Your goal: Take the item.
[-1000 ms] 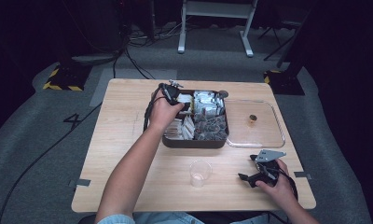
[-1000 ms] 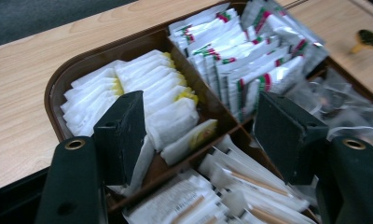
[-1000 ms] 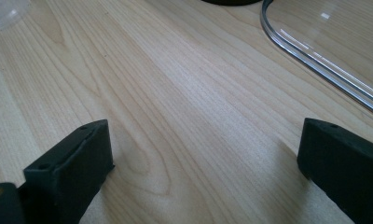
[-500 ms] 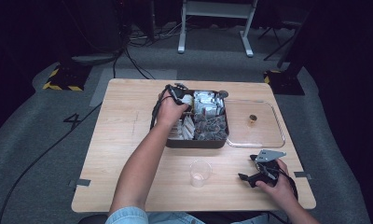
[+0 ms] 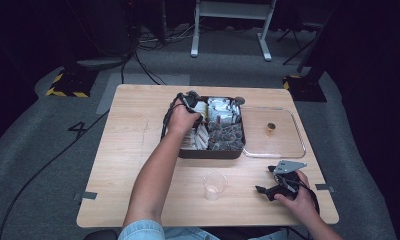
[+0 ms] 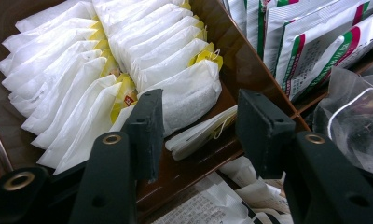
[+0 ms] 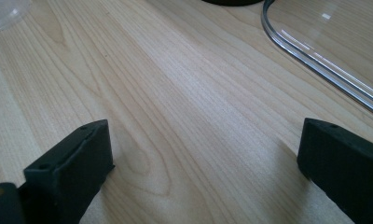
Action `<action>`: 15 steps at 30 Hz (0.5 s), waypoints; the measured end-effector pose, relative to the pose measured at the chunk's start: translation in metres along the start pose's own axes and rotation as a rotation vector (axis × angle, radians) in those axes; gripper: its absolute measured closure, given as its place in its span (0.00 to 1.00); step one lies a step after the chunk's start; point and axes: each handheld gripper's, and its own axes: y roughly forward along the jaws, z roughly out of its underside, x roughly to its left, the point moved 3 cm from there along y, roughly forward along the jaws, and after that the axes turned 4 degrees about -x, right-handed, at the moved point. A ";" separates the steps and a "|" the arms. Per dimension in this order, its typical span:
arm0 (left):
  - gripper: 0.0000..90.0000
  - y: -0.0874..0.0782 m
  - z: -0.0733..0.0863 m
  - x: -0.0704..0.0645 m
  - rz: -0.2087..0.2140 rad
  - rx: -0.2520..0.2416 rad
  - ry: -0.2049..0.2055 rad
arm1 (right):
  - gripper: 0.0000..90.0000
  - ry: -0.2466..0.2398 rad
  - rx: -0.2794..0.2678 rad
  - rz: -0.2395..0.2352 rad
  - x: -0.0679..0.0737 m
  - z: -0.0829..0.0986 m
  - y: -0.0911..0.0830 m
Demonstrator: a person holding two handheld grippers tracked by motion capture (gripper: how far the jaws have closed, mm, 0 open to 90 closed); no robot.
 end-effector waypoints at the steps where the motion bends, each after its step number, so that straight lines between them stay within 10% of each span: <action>1: 0.61 0.000 0.000 0.000 -0.001 0.003 -0.001 | 0.04 0.000 0.000 0.000 0.000 0.000 0.000; 15: 0.82 0.009 -0.004 -0.006 -0.034 0.072 0.047 | 0.04 -0.002 -0.001 0.000 0.000 0.000 0.000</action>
